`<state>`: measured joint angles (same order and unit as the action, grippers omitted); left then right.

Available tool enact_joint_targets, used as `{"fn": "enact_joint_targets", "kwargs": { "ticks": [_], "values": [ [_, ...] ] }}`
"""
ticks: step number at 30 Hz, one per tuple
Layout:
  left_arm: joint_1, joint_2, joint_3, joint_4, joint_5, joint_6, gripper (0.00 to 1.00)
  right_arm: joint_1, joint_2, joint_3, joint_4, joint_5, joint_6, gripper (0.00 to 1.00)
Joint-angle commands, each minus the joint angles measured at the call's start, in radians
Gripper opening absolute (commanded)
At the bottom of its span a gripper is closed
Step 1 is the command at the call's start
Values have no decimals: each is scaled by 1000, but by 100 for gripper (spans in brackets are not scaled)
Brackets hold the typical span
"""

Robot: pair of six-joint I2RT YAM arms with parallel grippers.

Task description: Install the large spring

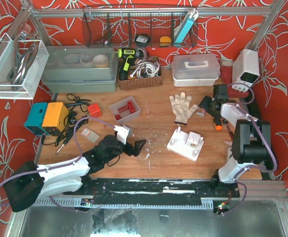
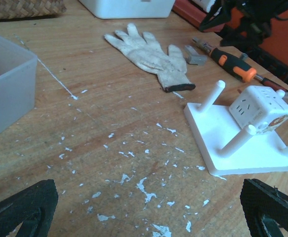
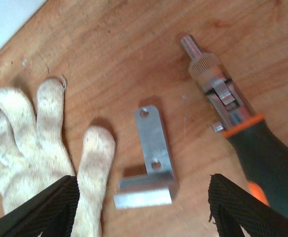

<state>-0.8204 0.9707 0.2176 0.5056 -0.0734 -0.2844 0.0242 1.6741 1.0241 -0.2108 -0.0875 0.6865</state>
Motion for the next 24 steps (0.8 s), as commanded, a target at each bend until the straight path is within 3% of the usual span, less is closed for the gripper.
{"fn": "enact_joint_targets", "kwargs": {
  "ticks": [1,7,14,16,21,24],
  "values": [
    [-8,0,32,-15,-48,6,100,5,-101,31,-247,19,-32,76],
    [-7,11,41,-44,-112,-10,100,42,-250,25,-503,98,3,83],
    [-8,11,47,-50,-118,-11,100,165,-421,4,-761,188,56,94],
    [-8,11,48,-52,-116,-11,100,211,-472,-33,-771,197,81,99],
    [-8,11,51,-52,-112,-10,100,282,-584,-125,-749,116,167,99],
    [-8,45,51,-49,-109,-10,100,332,-633,-185,-690,107,208,92]
  ]
}}
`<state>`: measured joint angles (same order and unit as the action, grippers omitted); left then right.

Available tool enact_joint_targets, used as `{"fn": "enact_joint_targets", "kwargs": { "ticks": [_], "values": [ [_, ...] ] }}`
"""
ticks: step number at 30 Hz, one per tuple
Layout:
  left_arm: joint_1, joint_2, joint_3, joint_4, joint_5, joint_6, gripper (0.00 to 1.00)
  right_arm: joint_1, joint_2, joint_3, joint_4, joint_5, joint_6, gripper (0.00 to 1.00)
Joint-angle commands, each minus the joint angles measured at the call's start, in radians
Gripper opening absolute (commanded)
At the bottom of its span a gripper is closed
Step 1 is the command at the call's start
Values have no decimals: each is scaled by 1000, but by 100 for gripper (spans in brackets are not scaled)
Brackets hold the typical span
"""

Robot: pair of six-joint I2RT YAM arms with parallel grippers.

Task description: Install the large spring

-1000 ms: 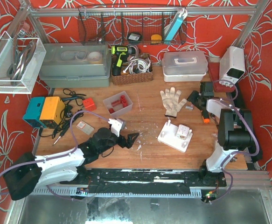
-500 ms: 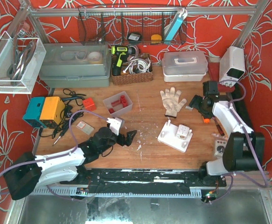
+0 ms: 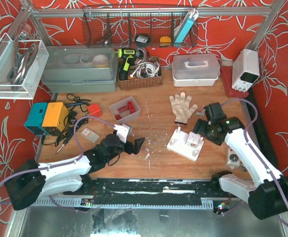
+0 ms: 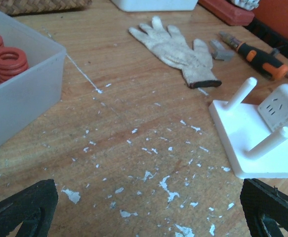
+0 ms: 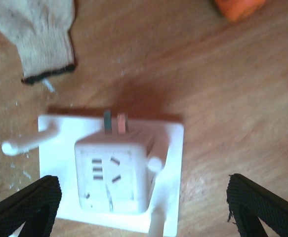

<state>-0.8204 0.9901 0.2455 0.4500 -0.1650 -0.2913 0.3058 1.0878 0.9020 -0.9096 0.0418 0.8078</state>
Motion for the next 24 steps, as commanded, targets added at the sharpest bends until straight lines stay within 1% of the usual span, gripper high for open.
{"fn": "enact_joint_targets", "kwargs": {
  "ticks": [1,3,5,12,15,19,21,24],
  "values": [
    [-8,27,24,7,-16,-3,100,62,-51,-74,25,-25,89,89],
    [-8,28,24,6,-15,-3,100,80,-45,-81,48,-36,84,86],
    [-8,29,23,7,-14,-2,100,107,-30,-78,57,-27,86,85],
    [-7,28,23,14,3,2,100,176,40,-91,93,26,98,89],
    [-8,18,7,65,86,19,100,196,64,-90,99,65,101,89],
    [-8,21,-23,168,269,35,100,204,102,-97,112,81,108,89],
    [-8,30,-24,185,313,36,100,212,115,-112,131,64,120,89],
    [-10,44,-17,186,322,38,100,232,138,-120,149,58,139,88]
  ]
}}
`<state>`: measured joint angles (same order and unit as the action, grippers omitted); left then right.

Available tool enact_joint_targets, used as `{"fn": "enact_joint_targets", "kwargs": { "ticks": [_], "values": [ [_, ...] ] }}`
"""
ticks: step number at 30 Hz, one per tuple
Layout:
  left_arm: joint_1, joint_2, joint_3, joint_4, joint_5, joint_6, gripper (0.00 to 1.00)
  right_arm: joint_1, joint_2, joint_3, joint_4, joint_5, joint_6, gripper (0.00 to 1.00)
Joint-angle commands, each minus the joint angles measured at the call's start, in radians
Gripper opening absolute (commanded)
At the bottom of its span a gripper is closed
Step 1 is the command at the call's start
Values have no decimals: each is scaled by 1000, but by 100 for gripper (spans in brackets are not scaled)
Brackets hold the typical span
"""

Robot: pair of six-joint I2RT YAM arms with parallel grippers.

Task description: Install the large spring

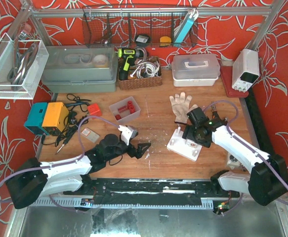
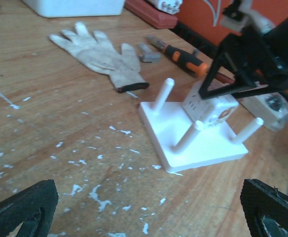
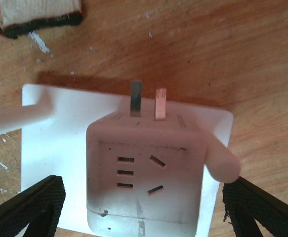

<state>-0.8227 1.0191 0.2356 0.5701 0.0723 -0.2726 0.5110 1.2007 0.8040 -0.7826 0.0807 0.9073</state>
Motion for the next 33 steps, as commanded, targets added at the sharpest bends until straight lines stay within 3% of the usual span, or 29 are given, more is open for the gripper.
{"fn": "enact_joint_targets", "kwargs": {
  "ticks": [1,16,25,33],
  "values": [
    [-7,18,-5,63,85,19,100,32,35,-20,24,23,44,88],
    [-9,6,-4,50,66,18,100,47,92,-44,68,66,75,75],
    [-9,-18,-10,38,33,17,100,49,52,-37,73,31,58,58],
    [-9,-21,-10,11,-34,9,100,50,-37,63,26,44,23,52]
  ]
}}
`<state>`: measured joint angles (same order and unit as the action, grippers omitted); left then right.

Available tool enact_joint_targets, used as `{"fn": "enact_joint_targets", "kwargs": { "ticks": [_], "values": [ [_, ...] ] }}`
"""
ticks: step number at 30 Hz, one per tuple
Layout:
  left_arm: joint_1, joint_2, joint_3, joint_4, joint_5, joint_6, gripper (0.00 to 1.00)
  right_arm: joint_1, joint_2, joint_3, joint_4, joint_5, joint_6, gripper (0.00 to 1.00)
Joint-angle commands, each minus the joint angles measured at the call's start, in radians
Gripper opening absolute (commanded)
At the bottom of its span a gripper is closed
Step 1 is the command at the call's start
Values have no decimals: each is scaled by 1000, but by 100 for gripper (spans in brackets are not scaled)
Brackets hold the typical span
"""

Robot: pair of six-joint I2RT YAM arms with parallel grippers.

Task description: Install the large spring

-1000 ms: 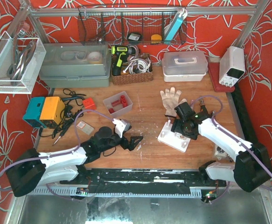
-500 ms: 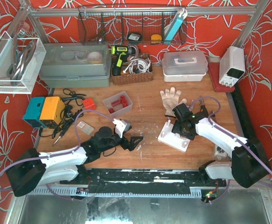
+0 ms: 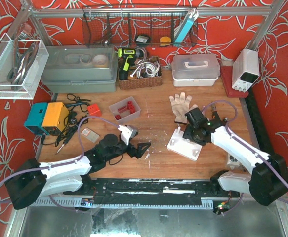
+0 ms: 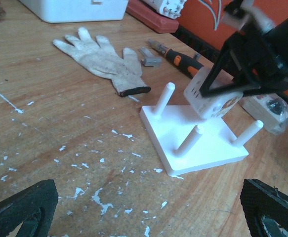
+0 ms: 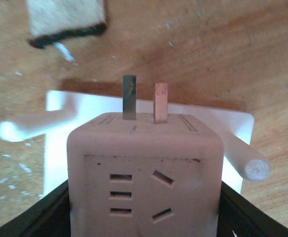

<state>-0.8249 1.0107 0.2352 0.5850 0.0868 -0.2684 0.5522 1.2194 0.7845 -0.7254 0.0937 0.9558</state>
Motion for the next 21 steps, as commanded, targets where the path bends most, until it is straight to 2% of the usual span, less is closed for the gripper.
{"fn": "enact_joint_targets", "kwargs": {
  "ticks": [1,5,8,16,21],
  "values": [
    [-6,-13,-7,-10,-56,4,100,8,-68,101,-35,57,-37,52],
    [-6,-13,-8,-14,-66,1,100,-8,-79,185,-35,194,-93,50],
    [-7,-46,-10,-17,-73,-1,100,-58,-47,226,22,216,-144,50],
    [-6,-50,-8,-28,-91,-8,100,-271,186,316,233,130,-291,47],
    [-6,-53,-6,-31,-92,-6,100,-309,404,467,255,42,-366,44]
  ]
}}
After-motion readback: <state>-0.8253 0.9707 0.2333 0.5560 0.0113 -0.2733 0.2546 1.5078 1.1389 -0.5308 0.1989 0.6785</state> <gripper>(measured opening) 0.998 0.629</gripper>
